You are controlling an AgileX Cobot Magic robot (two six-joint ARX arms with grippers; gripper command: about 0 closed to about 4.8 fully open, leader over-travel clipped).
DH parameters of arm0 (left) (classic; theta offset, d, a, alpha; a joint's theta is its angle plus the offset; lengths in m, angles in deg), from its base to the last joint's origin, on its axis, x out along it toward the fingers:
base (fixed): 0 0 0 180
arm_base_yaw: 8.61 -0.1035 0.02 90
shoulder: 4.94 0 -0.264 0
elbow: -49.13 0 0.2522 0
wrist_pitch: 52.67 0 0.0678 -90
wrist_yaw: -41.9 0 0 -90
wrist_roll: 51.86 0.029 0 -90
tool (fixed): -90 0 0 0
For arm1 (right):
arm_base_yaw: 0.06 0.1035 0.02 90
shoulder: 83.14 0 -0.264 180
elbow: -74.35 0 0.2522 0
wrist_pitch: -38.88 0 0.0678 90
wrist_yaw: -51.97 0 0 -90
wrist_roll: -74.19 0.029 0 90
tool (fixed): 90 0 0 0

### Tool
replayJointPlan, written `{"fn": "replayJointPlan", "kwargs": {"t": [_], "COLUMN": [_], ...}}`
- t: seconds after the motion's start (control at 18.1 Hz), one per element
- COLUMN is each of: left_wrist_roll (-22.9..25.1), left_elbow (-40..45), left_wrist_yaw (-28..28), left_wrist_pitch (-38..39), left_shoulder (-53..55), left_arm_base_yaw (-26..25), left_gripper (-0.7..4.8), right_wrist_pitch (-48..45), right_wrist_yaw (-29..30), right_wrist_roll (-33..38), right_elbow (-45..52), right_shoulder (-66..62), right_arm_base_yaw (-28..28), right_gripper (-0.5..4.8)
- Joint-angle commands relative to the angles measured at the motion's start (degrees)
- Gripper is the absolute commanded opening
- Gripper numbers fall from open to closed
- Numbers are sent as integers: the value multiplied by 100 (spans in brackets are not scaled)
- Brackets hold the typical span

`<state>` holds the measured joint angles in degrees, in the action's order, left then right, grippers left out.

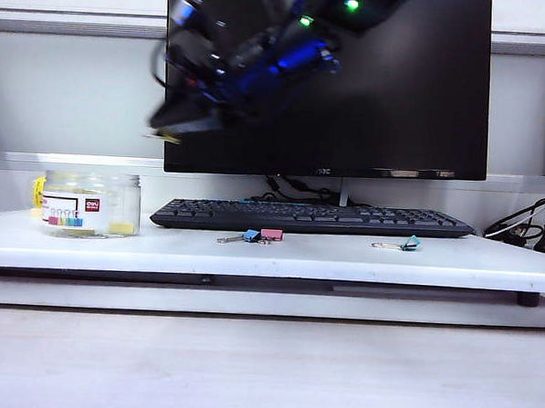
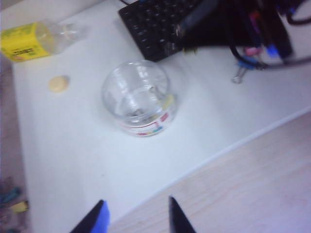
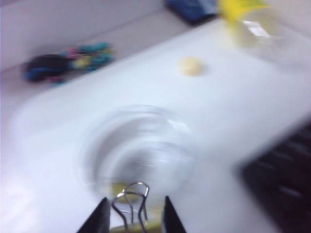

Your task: Pick up the clips with the largest number of clips of the same color on the table and place them in a round transparent plastic box.

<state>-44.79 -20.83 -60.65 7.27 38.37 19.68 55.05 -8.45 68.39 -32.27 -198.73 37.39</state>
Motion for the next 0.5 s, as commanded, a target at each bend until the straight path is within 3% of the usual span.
{"fn": "replayJointPlan", "kwargs": {"t": [0.06,0.5], "left_wrist_roll": [155,216], "left_elbow": [-13,-13], "left_wrist_yaw": [-490,-588], "left_wrist_pitch": [-24,107], "left_shoulder": [-13,-13], "left_arm_base_yaw": [2,2], "left_gripper": [175,175], "right_wrist_pitch": [-299,-796], "right_wrist_yaw": [57,52], "right_wrist_roll": [-42,-39], "right_elbow": [-35,-35], "right_shoulder": [57,24], "right_arm_base_yaw": [192,339], "right_gripper": [44,43]}}
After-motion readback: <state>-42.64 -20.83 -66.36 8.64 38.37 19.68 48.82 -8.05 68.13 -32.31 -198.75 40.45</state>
